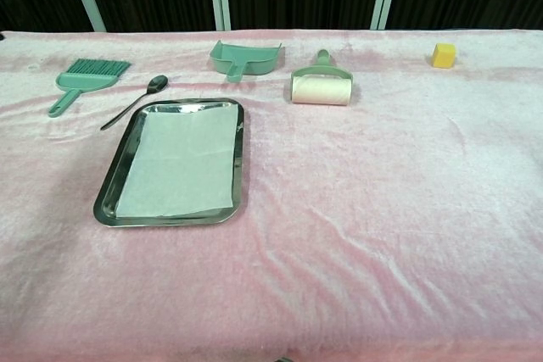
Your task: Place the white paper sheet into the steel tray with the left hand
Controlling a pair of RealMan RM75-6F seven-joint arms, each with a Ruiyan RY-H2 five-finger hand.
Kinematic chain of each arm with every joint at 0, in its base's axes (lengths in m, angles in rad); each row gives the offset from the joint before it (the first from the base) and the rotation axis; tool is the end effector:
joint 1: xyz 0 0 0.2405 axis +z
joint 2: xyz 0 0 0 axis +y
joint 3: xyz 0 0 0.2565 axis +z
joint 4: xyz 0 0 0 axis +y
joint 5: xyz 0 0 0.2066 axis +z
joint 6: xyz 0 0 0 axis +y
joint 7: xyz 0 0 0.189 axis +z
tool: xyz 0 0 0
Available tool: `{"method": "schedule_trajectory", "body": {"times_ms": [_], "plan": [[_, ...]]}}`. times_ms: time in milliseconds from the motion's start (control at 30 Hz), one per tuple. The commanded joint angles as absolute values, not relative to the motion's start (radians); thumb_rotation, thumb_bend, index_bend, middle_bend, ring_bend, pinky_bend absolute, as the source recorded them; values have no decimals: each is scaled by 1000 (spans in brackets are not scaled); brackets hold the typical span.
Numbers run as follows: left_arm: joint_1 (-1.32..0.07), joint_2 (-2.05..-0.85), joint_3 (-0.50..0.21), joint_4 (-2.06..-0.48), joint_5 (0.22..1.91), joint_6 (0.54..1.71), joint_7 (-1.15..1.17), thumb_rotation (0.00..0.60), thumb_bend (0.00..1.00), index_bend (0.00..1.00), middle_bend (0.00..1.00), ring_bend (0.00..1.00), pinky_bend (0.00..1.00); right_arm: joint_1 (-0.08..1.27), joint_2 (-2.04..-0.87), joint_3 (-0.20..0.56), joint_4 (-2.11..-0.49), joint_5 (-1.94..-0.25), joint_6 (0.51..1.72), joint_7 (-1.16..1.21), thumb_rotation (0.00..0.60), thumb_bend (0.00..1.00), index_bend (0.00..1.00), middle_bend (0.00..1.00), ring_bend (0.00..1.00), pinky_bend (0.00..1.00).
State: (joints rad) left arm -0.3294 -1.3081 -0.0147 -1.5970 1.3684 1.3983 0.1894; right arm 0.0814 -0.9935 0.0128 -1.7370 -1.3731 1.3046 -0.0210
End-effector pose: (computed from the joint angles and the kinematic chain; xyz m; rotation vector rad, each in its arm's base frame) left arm -0.2610 0.2857 0.0861 -1.5267 -0.8888 -0.9275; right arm -0.3330 -0.2099 0.1618 1.3922 -1.1053 0.6928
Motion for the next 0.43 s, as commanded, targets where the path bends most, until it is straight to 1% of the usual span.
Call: {"method": "schedule_trajectory", "body": {"times_ms": [33,133,233,433], "plan": [[-285,-1258,17,-1611,1355,1410,153,600,307,125,112,0,0,80,-994,13,-1737,-1375,1308,-22,600,255,0,3,91,141],[-259,-1226,25,-1640,1340,1412,127,600,306,125,112,0,0,79,-997,15,-1736,-1371,1310,-25,600,255,0,3,90,141],[-244,-1205,17,-1645,1333,1418,85,600,307,125,112,0,0,81,-1000,16,-1736,-1368,1308,-28,600,254,0,3,90,141],[-239,-1213,-1,-1613,1329,1405,59,600,306,125,113,0,0,81,-1003,19,-1737,-1363,1309,-31,600,255,0,3,91,141]]}}
